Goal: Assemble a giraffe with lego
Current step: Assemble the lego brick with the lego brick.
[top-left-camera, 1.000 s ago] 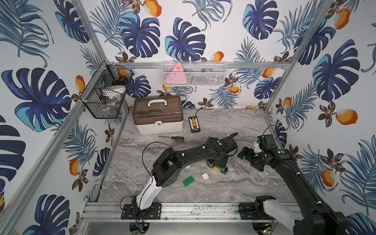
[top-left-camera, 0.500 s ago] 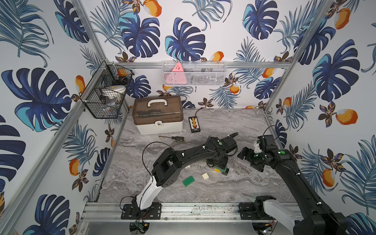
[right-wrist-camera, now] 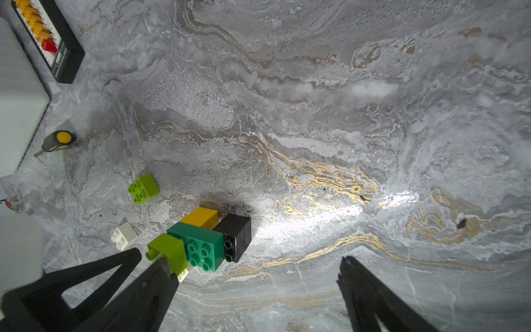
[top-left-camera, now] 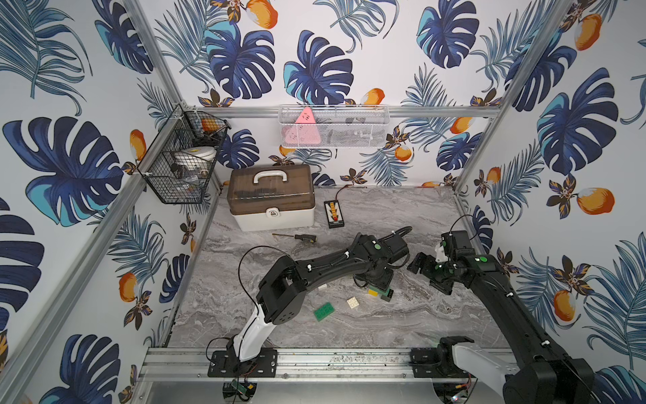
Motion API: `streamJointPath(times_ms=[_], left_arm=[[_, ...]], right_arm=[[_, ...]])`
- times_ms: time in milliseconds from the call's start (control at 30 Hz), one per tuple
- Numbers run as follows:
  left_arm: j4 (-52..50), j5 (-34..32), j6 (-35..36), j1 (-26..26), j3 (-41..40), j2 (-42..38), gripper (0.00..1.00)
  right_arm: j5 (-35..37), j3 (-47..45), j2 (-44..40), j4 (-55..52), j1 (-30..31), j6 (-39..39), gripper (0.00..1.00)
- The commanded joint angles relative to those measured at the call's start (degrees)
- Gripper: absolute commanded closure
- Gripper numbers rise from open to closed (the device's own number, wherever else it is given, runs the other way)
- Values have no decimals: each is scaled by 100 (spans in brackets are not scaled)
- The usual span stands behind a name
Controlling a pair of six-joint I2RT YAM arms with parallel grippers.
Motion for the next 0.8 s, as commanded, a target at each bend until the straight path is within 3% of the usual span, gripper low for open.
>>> streamJointPath(times_ms=[0,267,767], left_arm=[[-34,26,140,-3,96,103,37],[1,138,136,6,155,237,41],[28,198,153,32,74,243,65]], right_arm=[[24,48,9,69,-3,-47,5],[96,75,11,31,-7,-76,5],[105,91,145,139,-21,-79,5]])
